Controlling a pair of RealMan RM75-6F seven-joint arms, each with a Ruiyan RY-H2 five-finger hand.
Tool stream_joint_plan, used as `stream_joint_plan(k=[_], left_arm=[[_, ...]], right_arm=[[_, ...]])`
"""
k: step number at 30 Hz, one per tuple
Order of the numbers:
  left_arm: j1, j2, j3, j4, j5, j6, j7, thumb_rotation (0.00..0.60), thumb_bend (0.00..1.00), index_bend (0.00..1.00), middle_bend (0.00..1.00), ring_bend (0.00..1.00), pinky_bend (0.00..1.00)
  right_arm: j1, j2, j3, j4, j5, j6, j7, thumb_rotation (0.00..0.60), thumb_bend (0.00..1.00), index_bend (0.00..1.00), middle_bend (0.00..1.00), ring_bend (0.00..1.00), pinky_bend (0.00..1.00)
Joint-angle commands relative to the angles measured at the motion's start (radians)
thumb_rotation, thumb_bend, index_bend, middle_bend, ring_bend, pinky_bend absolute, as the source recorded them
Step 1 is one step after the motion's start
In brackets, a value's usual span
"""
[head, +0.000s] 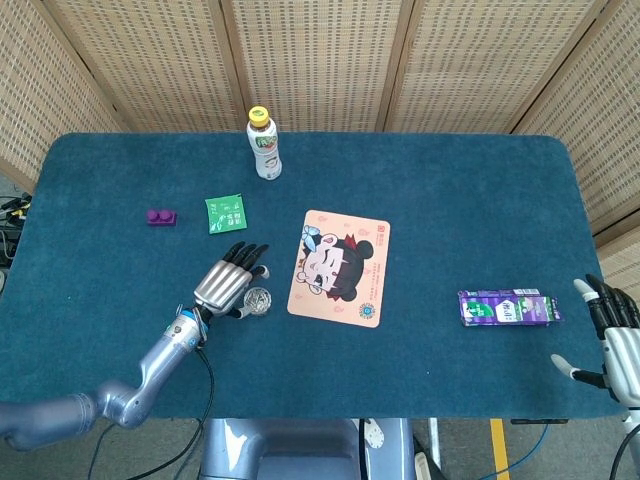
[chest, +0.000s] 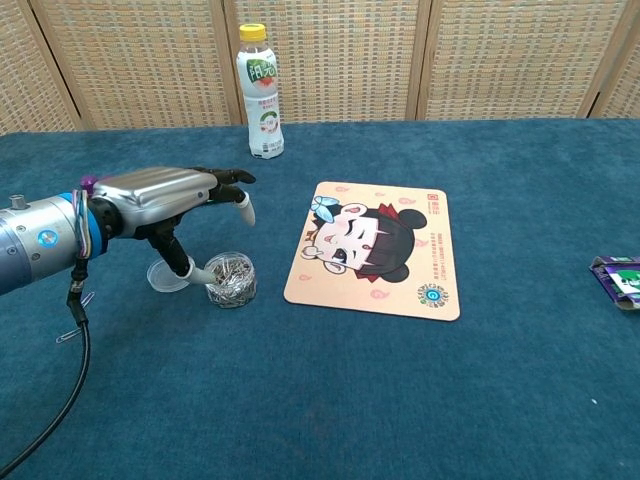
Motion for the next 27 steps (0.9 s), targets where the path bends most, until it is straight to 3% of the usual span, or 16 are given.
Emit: stream_joint_plan(k=[1, 8, 10, 13, 16, 21, 23, 27], left_arm=[[0.001, 0.005, 0.000, -0.004, 0.006, 0.005, -0.013, 0.600, 0.17, 0.25, 0.00, 0.00, 0.00], [0.021, 0.059, -0.007, -0.045, 0.032, 0.046, -0.065, 0.600, 0.16, 0.23, 0.00, 0.00, 0.00], [0.038, 0.093, -0.007, -0.073, 0.044, 0.074, -0.080, 0.600, 0.15, 0.20, 0.00, 0.00, 0.00], [0.091, 0.161, -0.002, -0.122, 0.056, 0.156, -0.084, 0.600, 0.10, 0.07, 0.00, 0.00, 0.00], [0.171, 0.234, 0.005, -0.183, 0.034, 0.258, -0.080, 0.600, 0.01, 0.00, 0.00, 0.00, 0.00], [0.316, 0.336, 0.025, -0.275, 0.000, 0.426, -0.117, 0.600, 0.00, 0.00, 0.00, 0.00, 0.00], [0.431, 0.399, 0.050, -0.318, -0.015, 0.548, -0.177, 0.600, 0.00, 0.00, 0.00, 0.00, 0.00], [0.528, 0.458, 0.089, -0.353, 0.000, 0.633, -0.229, 0.600, 0.00, 0.00, 0.00, 0.00, 0.00]], right_arm=[[0.000, 0.000, 0.000, 0.000, -0.001, 0.001, 0.000, 0.600, 0.00, 0.01, 0.00, 0.00, 0.00], [-0.001, 0.000, 0.000, 0.000, -0.002, 0.002, 0.000, 0.600, 0.00, 0.01, 0.00, 0.00, 0.00], [-0.001, 0.000, 0.000, 0.000, -0.002, 0.002, 0.001, 0.600, 0.00, 0.01, 0.00, 0.00, 0.00], [-0.002, 0.001, 0.000, 0.000, -0.002, 0.003, 0.003, 0.600, 0.00, 0.01, 0.00, 0.00, 0.00], [-0.002, 0.002, 0.000, -0.001, -0.005, 0.006, 0.005, 0.600, 0.00, 0.01, 0.00, 0.00, 0.00], [-0.004, 0.003, -0.001, -0.002, -0.006, 0.009, 0.008, 0.600, 0.00, 0.01, 0.00, 0.00, 0.00], [-0.005, 0.005, 0.000, -0.002, -0.008, 0.013, 0.006, 0.600, 0.00, 0.01, 0.00, 0.00, 0.00], [-0.007, 0.004, -0.002, -0.004, -0.013, 0.017, -0.002, 0.600, 0.00, 0.01, 0.00, 0.00, 0.00]])
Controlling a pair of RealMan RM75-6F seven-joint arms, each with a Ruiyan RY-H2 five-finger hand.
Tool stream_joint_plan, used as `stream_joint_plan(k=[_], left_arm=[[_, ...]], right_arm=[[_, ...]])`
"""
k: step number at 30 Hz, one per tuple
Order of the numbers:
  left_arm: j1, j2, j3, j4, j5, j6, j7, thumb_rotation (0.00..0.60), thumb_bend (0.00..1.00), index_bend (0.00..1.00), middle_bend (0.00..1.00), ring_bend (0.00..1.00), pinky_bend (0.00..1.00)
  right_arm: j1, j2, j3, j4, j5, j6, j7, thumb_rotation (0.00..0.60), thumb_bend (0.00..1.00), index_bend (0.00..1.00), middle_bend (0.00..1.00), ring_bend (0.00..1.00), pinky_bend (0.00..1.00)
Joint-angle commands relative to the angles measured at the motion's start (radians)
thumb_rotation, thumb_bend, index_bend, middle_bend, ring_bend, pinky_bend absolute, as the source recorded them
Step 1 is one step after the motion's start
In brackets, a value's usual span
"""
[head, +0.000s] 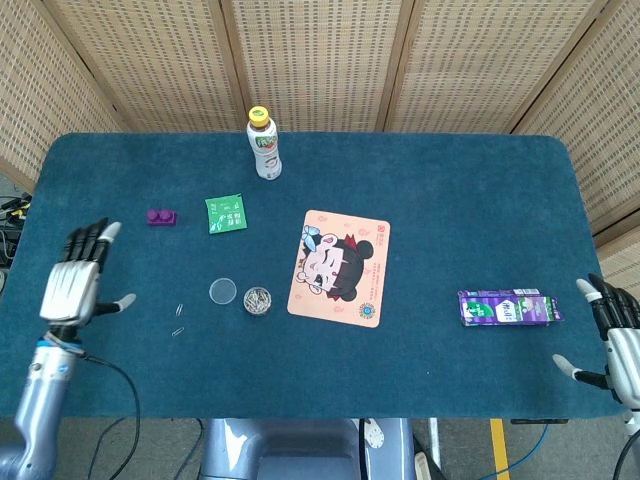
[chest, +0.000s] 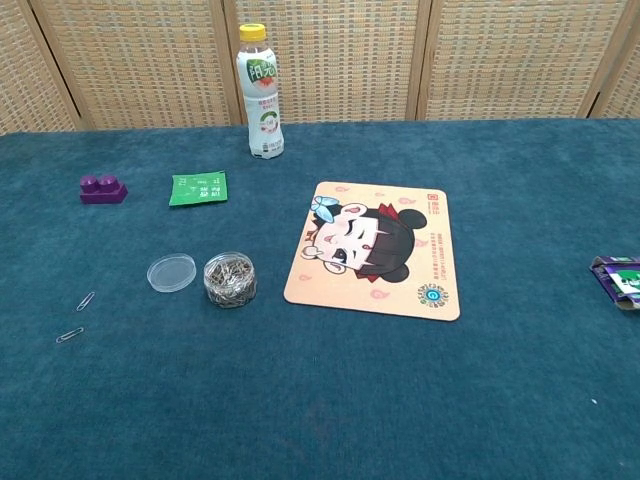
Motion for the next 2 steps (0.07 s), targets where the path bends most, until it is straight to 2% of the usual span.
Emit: stream_joint_plan(k=[1, 2], left_arm=[[0.133, 0.092, 0.055, -0.064, 0.005, 0.120, -0.078, 0.600, 0.00, 0.00, 0.00, 0.00, 0.00], [0.155, 0.103, 0.065, -0.066, 0.014, 0.136, -0.087, 0.600, 0.00, 0.00, 0.00, 0.00, 0.00]], right_arm=[[-0.001, -0.001, -0.002, -0.003, -0.006, 0.004, -0.008, 0.600, 0.00, 0.01, 0.00, 0.00, 0.00], [-0.002, -0.002, -0.003, -0.005, -0.010, 0.005, -0.014, 0.600, 0.00, 0.01, 0.00, 0.00, 0.00]])
